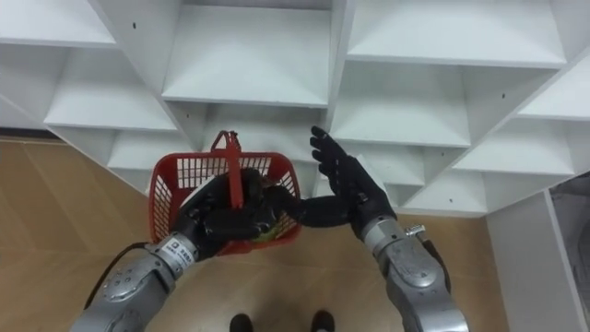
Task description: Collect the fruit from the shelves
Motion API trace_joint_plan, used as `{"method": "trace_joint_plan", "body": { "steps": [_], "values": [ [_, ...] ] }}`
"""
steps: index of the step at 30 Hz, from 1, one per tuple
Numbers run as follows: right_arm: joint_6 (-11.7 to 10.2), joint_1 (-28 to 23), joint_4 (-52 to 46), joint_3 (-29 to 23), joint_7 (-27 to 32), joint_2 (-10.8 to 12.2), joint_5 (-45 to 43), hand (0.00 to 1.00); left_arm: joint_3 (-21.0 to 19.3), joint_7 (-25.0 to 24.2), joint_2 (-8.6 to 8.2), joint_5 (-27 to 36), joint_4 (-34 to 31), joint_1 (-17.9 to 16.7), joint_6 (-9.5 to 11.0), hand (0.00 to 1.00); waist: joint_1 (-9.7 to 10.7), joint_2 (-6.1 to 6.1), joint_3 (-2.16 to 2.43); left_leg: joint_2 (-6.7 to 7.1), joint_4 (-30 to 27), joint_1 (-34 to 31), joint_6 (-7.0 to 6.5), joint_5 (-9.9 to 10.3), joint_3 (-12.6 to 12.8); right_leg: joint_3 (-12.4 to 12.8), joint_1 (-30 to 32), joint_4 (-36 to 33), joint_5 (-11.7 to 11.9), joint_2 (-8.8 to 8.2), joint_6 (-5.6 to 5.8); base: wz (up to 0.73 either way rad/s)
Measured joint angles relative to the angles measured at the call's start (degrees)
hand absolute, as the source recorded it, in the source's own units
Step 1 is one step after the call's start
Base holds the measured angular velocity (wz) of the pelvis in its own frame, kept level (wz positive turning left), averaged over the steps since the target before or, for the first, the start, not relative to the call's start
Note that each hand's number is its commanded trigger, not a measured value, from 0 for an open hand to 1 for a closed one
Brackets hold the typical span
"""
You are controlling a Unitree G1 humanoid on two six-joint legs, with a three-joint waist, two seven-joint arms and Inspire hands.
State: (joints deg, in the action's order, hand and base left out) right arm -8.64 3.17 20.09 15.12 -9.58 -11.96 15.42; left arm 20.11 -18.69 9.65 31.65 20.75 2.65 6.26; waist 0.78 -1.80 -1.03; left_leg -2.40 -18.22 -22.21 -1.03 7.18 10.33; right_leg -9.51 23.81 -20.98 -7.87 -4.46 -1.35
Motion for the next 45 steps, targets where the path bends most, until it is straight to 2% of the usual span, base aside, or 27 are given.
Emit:
{"method": "trace_joint_plan", "body": {
  "steps": [6, 10, 14, 18, 20, 26, 30, 33, 41, 43, 45],
  "values": [
    [0.0, -0.5, 1.4, 0.0, 0.2, 0.1, -0.2, 0.0, -0.1, -0.4, 0.07, -4.1, -0.7, -0.2, 0.0, 1.0, -0.8, 0.02, -0.02, -0.18, 0.9, 1.7, 0.1, 0.0, 0.0, 0.0, -1.9, 0.9, 0.3, 0.42, -0.15, -0.01],
    [0.0, -3.0, 1.7, -0.1, 0.3, 0.1, 0.0, 0.0, -1.3, -0.2, 0.54, -7.1, -0.4, -1.9, 0.1, 1.0, -0.9, 0.05, -0.01, -0.24, 1.9, 3.6, 0.24, 0.0, 0.0, -0.6, -4.2, 2.4, 0.3, 0.62, -0.12, 0.03],
    [-0.1, -7.3, 2.1, -1.1, 0.8, 0.5, 0.0, 0.0, -2.7, 0.4, 1.93, -8.9, 2.3, -6.0, 0.2, 1.0, 0.0, 0.04, -0.01, 0.0, 3.4, 7.0, 0.47, 0.2, -0.1, -1.2, -7.7, 4.2, 0.1, 0.7, 0.15, 0.04],
    [-0.1, -12.0, 3.1, -2.2, 1.2, 0.5, -0.1, 0.0, -3.9, 2.3, 2.49, -9.9, 5.6, -9.7, 0.1, 1.0, 0.7, 0.08, 0.02, 0.09, 4.3, 8.6, 0.6, 0.3, -1.0, -1.6, -10.4, 6.2, 0.2, 1.32, 0.38, 0.1],
    [-0.1, -12.9, 5.0, -2.5, 1.3, 0.5, 0.0, 0.0, -4.2, 2.7, 2.45, -10.2, 8.5, -10.3, 0.2, 1.0, 0.7, 0.06, 0.05, 0.18, 5.1, 10.2, 0.66, 0.4, -0.9, -1.4, -11.7, 6.5, 0.1, 1.36, 0.48, -0.04],
    [-0.2, -17.8, 8.9, -3.2, 4.0, 0.3, 0.6, 0.0, -4.9, 5.8, 3.81, -13.9, 13.9, -14.1, 0.3, 1.0, 1.0, 0.13, 0.29, 0.43, 7.4, 15.4, 1.0, 0.6, -1.2, -1.9, -17.1, 8.7, -0.5, 1.49, 0.81, 0.04],
    [-0.3, -19.0, 15.7, -3.7, 6.3, 0.8, 2.0, 0.0, -7.4, 7.4, 3.71, -13.8, 17.8, -16.7, 0.3, 1.0, 0.9, 0.24, 1.02, 0.53, 8.6, 18.5, 1.14, 0.8, -1.0, -1.8, -20.1, 10.0, -0.6, 1.71, 0.96, -0.01],
    [-0.7, -20.1, 20.6, -6.1, 7.7, 1.3, 2.3, 0.0, -11.0, 9.2, 2.55, -13.9, 20.4, -18.8, 0.4, 1.0, 0.8, 0.22, 1.2, 0.75, 9.5, 20.9, 1.22, 1.0, -1.0, -1.8, -22.4, 10.6, -0.9, 1.67, 1.23, 0.0],
    [-0.8, -20.1, 34.0, -10.7, 10.2, 1.6, 7.6, 0.0, -13.5, 11.7, 2.04, -13.9, 28.9, -18.3, 0.7, 1.0, 0.5, 0.64, 0.94, 0.9, 10.2, 24.4, 1.2, 1.8, -0.9, -1.4, -25.4, 11.6, -1.4, 1.75, 1.61, -0.02],
    [-0.8, -20.1, 36.4, -12.2, 10.5, 2.4, 8.8, 0.0, -14.3, 12.2, 1.62, -13.9, 30.6, -18.3, 0.8, 1.0, 0.6, 0.75, 0.96, 0.93, 10.5, 24.9, 1.2, 1.8, -0.9, -1.3, -26.0, 12.1, -1.4, 1.86, 1.64, -0.02],
    [-0.5, -20.2, 40.0, -14.2, 11.6, 3.9, 10.6, 0.0, -16.0, 13.2, 0.3, -13.9, 33.5, -18.0, 0.7, 1.0, 0.7, 0.99, 0.95, 0.95, 10.5, 25.0, 1.2, 2.1, -0.9, -1.2, -26.4, 12.3, -1.4, 1.88, 1.69, 0.0]
  ]
}}
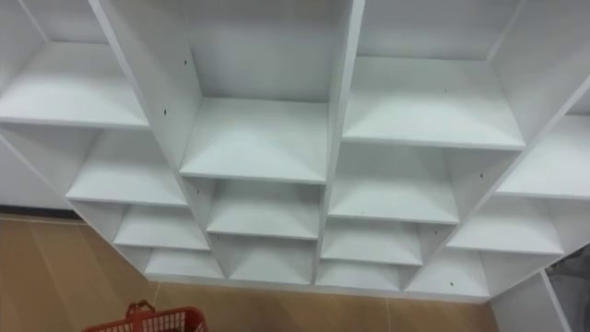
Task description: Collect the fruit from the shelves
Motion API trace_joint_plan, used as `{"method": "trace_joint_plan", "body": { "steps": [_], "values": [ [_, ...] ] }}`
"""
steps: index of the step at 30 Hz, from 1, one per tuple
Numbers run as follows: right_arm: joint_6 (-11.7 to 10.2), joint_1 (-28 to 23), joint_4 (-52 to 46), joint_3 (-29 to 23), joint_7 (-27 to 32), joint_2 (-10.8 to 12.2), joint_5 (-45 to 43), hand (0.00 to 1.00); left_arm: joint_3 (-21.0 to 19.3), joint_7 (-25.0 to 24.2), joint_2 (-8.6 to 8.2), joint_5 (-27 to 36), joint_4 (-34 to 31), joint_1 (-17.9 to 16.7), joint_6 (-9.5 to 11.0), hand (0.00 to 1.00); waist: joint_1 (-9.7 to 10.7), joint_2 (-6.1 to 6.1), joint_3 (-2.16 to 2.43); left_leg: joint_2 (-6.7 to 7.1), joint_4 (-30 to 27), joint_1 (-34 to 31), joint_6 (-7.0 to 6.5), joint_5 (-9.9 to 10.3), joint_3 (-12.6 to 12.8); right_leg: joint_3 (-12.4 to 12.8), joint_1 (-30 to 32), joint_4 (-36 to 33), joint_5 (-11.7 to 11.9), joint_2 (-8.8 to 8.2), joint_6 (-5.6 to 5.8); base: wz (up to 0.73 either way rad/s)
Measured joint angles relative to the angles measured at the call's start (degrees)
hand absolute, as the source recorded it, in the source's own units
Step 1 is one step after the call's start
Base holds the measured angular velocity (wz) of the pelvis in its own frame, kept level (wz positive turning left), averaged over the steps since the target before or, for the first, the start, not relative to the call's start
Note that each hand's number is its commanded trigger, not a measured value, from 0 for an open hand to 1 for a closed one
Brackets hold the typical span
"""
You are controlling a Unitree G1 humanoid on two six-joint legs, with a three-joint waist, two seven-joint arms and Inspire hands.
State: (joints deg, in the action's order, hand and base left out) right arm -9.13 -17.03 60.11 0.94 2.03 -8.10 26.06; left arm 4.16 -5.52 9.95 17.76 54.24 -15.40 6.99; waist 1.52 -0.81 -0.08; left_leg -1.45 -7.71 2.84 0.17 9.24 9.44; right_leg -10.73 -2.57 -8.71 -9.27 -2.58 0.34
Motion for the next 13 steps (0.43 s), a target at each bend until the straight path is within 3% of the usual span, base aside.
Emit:
{"method": "trace_joint_plan", "body": {
  "steps": [5, 13],
  "values": [
    [1.3, -0.2, 4.0, -1.7, 0.2, 1.3, 5.1, 0.0, -1.7, 0.3, -0.72, 0.0, 2.9, 0.7, -1.0, 1.0, 0.4, 0.78, -0.05, 0.05, 0.1, 0.5, 0.05, 0.2, -0.1, 0.0, -0.6, 0.1, 0.0, -0.01, 0.11, 0.0],
    [4.2, 1.7, 8.8, -4.8, -1.6, 1.6, 7.6, 0.0, -3.6, -0.2, -1.92, -1.1, 4.5, 2.2, -4.8, 1.0, 1.5, 1.45, -0.37, 0.14, 0.2, 1.3, 0.06, 0.5, -0.2, 0.8, -1.4, 0.1, -0.5, 0.06, 0.22, 0.0]
  ]
}}
